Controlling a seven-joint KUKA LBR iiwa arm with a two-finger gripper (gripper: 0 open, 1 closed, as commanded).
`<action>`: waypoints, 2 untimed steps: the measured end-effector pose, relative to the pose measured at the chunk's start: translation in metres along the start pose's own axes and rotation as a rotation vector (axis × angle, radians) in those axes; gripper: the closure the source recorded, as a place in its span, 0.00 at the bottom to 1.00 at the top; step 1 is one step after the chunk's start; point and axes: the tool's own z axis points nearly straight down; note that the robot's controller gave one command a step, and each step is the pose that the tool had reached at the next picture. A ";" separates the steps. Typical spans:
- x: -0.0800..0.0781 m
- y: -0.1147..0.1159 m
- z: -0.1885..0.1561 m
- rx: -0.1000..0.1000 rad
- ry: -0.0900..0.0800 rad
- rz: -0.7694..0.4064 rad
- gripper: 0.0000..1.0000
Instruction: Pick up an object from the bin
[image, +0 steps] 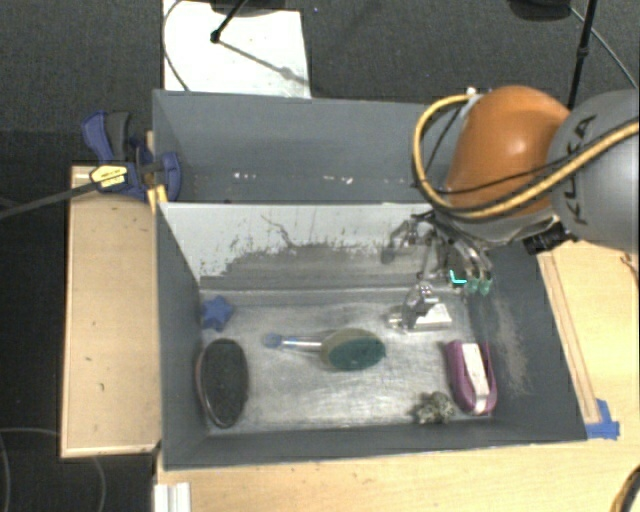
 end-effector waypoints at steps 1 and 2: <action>0.029 0.073 0.066 -0.002 -0.001 -0.267 0.00; 0.026 0.054 0.125 0.001 -0.010 -0.558 0.00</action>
Offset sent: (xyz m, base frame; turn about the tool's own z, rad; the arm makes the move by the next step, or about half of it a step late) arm -0.0284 0.0702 -0.0645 -0.2644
